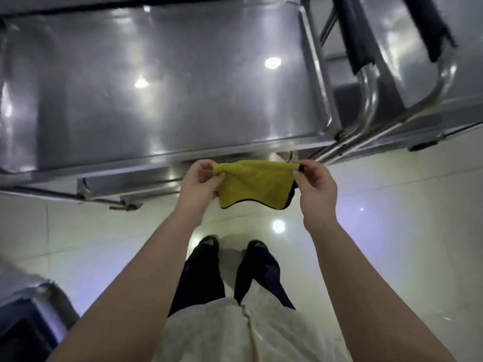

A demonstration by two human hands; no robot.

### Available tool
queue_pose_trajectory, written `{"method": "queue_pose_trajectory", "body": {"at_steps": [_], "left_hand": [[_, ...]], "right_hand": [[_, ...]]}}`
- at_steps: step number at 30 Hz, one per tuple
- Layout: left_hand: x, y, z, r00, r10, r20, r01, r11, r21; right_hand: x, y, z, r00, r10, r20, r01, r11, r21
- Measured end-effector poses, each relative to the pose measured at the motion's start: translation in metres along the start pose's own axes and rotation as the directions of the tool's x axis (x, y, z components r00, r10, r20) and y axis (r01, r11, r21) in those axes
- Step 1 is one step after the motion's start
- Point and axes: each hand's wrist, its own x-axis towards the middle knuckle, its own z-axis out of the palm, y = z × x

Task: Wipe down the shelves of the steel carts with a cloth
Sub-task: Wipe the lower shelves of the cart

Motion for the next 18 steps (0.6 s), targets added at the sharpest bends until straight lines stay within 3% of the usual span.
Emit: {"method": "queue_pose_trajectory", "body": {"at_steps": [8, 11, 15, 17, 18], "left_hand": [[0.071, -0.108, 0.036, 0.974, -0.210, -0.082, 0.209, 0.978, -0.025], [0.131, -0.149, 0.055, 0.977, -0.213, 0.003, 0.213, 0.977, 0.006], [0.212, -0.192, 0.086, 0.980, -0.138, 0.142, 0.128, 0.989, 0.080], [0.250, -0.206, 0.088, 0.991, 0.017, 0.129, -0.049, 0.968, 0.248], [0.270, -0.211, 0.082, 0.980, 0.171, 0.099, -0.197, 0.898, 0.394]], "right_hand": [[0.065, 0.109, -0.001, 0.999, 0.040, -0.035, -0.047, 0.973, -0.224], [0.118, 0.150, 0.009, 0.998, -0.049, -0.030, 0.036, 0.943, -0.332], [0.212, 0.197, 0.031, 0.966, -0.257, -0.014, 0.199, 0.782, -0.590], [0.257, 0.215, 0.049, 0.953, -0.298, 0.044, 0.247, 0.686, -0.685], [0.279, 0.226, 0.062, 0.941, -0.322, 0.102, 0.295, 0.635, -0.714]]}}
